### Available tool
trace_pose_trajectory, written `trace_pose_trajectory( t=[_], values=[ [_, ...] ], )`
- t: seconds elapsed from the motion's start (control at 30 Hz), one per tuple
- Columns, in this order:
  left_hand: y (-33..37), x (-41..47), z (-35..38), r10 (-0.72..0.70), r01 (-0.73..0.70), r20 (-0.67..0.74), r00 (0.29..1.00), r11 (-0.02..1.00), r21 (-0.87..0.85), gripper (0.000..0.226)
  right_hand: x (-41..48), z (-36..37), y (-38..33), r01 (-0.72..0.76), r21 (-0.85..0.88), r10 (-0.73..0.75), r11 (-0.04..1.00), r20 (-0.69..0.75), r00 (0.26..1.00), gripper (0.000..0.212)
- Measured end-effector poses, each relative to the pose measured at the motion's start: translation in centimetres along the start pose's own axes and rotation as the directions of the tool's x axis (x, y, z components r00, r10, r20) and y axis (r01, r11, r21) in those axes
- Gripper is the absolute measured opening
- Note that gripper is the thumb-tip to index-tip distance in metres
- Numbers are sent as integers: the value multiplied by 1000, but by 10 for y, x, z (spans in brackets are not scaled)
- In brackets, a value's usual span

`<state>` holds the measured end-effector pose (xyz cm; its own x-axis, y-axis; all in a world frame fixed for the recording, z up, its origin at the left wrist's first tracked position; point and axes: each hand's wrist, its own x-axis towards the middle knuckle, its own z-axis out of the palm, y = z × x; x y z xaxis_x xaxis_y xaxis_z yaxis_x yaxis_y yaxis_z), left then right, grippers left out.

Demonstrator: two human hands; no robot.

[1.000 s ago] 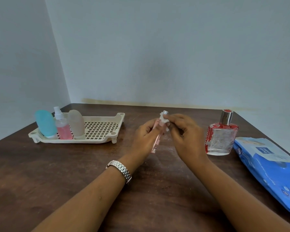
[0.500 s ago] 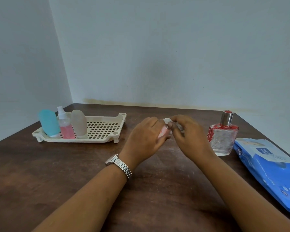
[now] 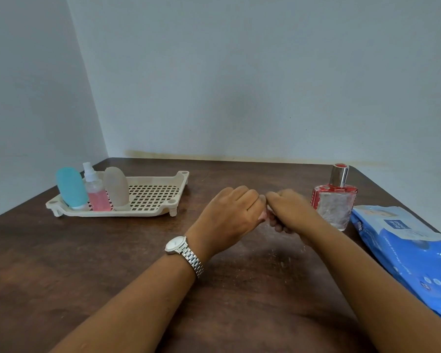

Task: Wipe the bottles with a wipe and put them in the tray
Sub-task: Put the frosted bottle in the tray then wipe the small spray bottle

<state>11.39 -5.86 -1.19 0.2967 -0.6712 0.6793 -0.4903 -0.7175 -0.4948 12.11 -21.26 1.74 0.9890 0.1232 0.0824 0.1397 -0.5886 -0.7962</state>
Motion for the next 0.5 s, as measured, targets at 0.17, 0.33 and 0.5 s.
trace_pose_trajectory(
  t=[0.17, 0.33, 0.5],
  values=[
    [-2, 0, 2, 29, -31, 34, 999, 997, 75, 11, -3, 1, 1, -202, 209, 179, 957, 125, 976, 31],
    [-3, -2, 2, -90, 94, 53, 995, 992, -80, 28, 0, 2, 2, -1, 334, -22, 943, 65, 998, 28],
    [-9, -6, 5, -293, 309, 96, 951, 907, -287, 40, 2, 5, 3, 83, 533, -106, 842, 11, 994, 38]
  ],
)
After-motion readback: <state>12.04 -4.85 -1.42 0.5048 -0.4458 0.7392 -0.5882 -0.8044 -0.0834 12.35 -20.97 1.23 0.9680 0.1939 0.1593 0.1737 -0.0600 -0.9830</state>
